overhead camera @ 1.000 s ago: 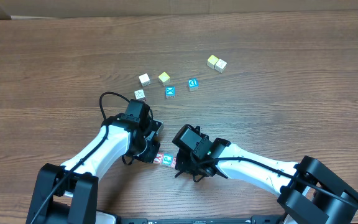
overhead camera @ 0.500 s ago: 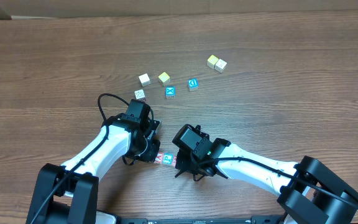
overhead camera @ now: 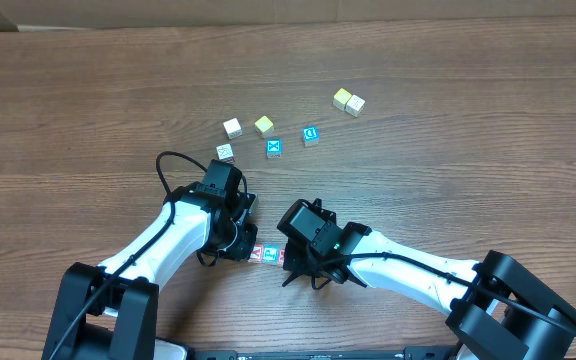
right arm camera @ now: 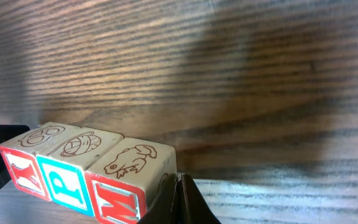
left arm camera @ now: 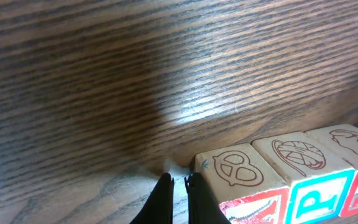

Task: Flip 3 blocks

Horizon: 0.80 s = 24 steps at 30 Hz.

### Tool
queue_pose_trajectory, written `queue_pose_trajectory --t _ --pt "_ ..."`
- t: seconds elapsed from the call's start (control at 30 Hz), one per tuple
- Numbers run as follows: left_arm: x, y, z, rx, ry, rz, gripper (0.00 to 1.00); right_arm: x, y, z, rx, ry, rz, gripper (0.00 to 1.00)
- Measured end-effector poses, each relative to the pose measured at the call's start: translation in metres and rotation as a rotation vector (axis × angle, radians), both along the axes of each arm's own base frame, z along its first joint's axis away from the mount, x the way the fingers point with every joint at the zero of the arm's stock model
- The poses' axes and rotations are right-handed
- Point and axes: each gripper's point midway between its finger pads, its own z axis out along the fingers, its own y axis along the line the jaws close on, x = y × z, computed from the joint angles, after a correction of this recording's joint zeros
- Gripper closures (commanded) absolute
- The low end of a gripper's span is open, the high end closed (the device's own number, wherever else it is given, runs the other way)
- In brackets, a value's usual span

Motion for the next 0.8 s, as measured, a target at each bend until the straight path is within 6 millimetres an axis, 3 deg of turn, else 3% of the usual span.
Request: queue_pose_trajectory --t 0.8 --pt "-0.009 0.001 0.0 0.015 0.087 0.239 0.96 0.014 0.0 0.001 -0.035 -0.133 0.152 0.96"
